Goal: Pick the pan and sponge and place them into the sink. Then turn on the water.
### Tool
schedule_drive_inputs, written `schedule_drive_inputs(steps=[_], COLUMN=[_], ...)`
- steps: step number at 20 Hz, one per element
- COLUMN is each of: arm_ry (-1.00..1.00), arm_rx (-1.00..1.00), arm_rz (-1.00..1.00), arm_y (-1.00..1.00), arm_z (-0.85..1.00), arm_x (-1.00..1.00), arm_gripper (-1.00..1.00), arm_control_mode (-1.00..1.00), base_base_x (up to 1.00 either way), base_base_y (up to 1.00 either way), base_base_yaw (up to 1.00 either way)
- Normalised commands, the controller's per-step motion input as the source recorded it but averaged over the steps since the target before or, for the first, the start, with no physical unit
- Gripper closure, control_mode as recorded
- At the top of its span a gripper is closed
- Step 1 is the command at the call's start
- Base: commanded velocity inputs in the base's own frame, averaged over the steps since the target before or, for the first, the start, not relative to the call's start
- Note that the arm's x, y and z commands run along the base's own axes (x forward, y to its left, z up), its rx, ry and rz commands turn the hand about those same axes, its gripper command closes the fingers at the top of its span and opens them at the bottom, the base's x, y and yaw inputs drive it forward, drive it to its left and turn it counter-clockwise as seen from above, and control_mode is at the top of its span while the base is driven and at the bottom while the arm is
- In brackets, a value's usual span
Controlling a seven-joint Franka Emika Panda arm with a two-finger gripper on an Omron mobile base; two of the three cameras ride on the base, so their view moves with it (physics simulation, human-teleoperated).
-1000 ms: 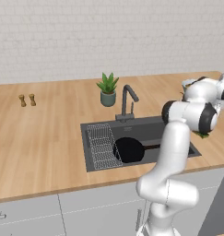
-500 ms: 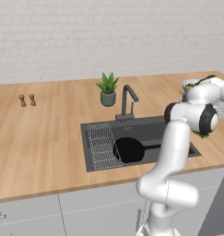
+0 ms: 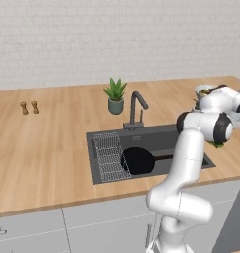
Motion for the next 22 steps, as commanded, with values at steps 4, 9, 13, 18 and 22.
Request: schedule_drive_inputs(steps=[4,9,13,18,22], arm_ry=[0.00,-0.01,-0.01,0.00,0.00], arm_rx=[-0.13,-0.12,-0.20,-0.11,0.00], arm_rz=[0.00,0.06,0.04,0.04,0.05], arm_y=[-0.01,0.24,0.01,-0.21,0.02], arm_z=[-0.29,-0.31,-0.42,-0.16,-0.03], arm_x=[0.00,-0.01,0.01,0.13,0.01], arm_gripper=[-1.00,-1.00,-1.00,-1.00,-1.00], arm_control_mode=[-1.00,-1.00,-1.00,-1.00,-1.00], base_base_x=[0.00,0.00,0.00,0.00,0.00], base_base_y=[0.00,0.00,0.00,0.00,0.00], base_base_yaw=[0.00,0.00,0.00,0.00,0.00])
